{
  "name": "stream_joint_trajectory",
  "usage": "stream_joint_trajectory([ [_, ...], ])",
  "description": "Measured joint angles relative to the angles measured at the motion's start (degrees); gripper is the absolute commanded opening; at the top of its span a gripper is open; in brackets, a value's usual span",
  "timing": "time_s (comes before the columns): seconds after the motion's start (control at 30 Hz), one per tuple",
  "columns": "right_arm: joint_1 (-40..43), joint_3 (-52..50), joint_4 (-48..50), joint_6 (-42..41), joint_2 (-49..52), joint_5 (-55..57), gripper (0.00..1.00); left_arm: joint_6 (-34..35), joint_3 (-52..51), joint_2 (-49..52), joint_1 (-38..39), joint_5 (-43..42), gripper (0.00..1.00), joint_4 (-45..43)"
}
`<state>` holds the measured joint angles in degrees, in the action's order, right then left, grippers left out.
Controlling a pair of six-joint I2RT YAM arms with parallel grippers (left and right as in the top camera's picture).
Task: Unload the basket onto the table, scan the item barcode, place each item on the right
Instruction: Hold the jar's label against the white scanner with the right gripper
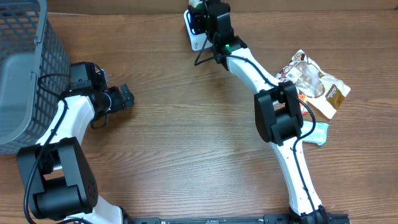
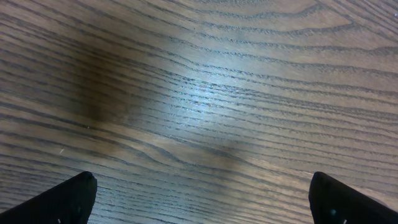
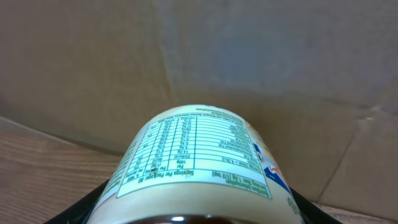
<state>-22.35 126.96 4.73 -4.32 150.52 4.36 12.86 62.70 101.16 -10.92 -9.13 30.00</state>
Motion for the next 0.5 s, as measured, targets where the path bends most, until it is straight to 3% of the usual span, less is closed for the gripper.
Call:
stream_joint_trajectory([
  [0.5,0.28,0.0,-2.19,-6.93,0.0,-2.67,0.04,0.0,0.0,0.0,0.0,0.0,1.0,0.0],
])
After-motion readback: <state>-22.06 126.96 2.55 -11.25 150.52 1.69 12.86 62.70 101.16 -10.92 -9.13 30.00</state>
